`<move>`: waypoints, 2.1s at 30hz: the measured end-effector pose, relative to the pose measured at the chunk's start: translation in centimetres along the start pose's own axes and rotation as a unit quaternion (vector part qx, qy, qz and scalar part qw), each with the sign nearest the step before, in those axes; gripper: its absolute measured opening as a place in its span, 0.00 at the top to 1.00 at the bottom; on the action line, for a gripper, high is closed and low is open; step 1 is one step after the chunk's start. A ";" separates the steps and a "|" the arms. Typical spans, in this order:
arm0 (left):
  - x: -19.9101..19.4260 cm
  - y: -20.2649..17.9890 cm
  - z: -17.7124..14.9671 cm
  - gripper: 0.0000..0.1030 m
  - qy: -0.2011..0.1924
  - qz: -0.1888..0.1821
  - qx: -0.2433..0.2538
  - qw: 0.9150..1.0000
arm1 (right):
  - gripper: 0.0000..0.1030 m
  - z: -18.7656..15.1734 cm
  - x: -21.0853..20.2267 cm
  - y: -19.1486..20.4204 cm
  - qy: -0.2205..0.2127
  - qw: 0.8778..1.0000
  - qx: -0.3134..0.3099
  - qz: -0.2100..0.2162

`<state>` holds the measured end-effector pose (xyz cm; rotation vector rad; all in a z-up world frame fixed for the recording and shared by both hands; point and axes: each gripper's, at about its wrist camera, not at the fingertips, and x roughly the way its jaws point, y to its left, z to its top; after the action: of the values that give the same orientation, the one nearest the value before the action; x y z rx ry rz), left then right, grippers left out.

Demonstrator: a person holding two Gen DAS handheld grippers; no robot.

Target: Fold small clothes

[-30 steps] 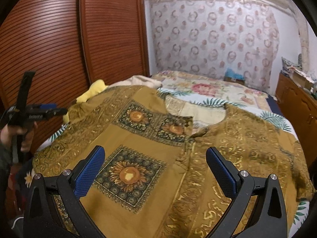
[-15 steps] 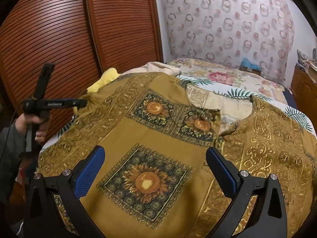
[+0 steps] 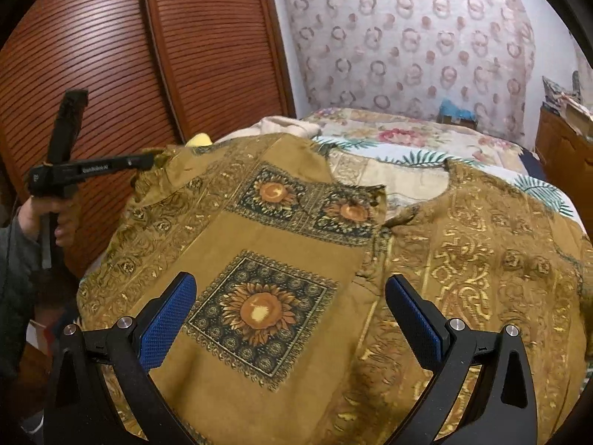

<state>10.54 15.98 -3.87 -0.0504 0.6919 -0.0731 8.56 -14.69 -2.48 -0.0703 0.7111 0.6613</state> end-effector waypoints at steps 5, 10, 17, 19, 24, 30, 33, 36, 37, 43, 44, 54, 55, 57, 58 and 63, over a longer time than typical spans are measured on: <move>-0.4 -5.2 0.9 0.95 0.001 -0.020 0.056 0.998 | 0.00 -0.1 -1.5 -1.1 -0.012 1.000 0.011 -0.009; 0.0 -8.6 -0.4 0.90 0.022 -0.036 0.085 0.995 | 0.00 -0.2 -2.1 -2.1 -0.011 1.000 0.020 -0.017; -2.4 -9.4 -1.9 0.75 0.006 -0.033 0.082 0.996 | 0.00 0.1 -2.0 -2.7 -0.011 1.000 0.025 -0.016; -3.5 -8.7 -2.3 0.73 -0.004 -0.032 0.070 0.997 | 0.00 0.5 -1.7 -2.5 -0.011 1.000 0.020 -0.009; -5.2 -6.5 -3.0 0.67 -0.023 -0.024 0.033 0.999 | 0.10 2.4 -0.1 -0.5 -0.004 1.000 -0.014 0.023; -6.9 -3.4 -4.3 0.63 -0.034 -0.017 0.002 0.999 | 0.49 5.7 4.1 3.2 0.015 0.995 -0.068 0.074; -7.4 -2.4 -4.9 0.60 -0.038 -0.010 -0.007 0.999 | 0.53 7.0 6.6 5.4 0.028 0.990 -0.091 0.105; -7.9 -1.4 -5.4 0.58 -0.040 -0.001 -0.016 0.999 | 0.53 7.6 9.2 7.7 0.047 0.985 -0.107 0.125; -7.9 -1.3 -5.5 0.57 -0.040 0.001 -0.018 0.999 | 0.53 7.7 9.9 8.4 0.052 0.984 -0.113 0.129; -8.1 0.6 -6.3 0.55 -0.041 0.015 -0.035 0.998 | 0.53 7.6 14.0 13.0 0.089 0.972 -0.153 0.152; -8.1 0.8 -6.4 0.55 -0.041 0.017 -0.038 0.998 | 0.53 7.5 14.3 13.5 0.094 0.971 -0.158 0.154; -8.1 2.0 -7.1 0.54 -0.041 0.024 -0.053 0.997 | 0.89 5.8 17.7 15.9 0.134 0.961 -0.219 0.101; -8.0 2.1 -7.1 0.54 -0.041 0.024 -0.054 0.997 | 0.91 5.9 17.4 15.6 0.129 0.963 -0.213 0.101; -8.1 2.1 -7.3 0.54 -0.042 0.024 -0.054 0.997 | 0.94 6.3 16.4 14.7 0.110 0.969 -0.197 0.104; -8.0 2.1 -7.3 0.54 -0.042 0.023 -0.053 0.997 | 0.94 6.5 15.6 14.0 0.096 0.973 -0.184 0.104; -7.7 1.7 -7.2 0.53 -0.041 0.017 -0.051 0.998 | 0.94 7.3 11.4 10.7 0.043 0.987 -0.132 0.085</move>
<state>0.12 18.11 -4.69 -0.1391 0.6147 -0.0025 13.01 2.03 -2.34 -0.2858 0.7130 0.9189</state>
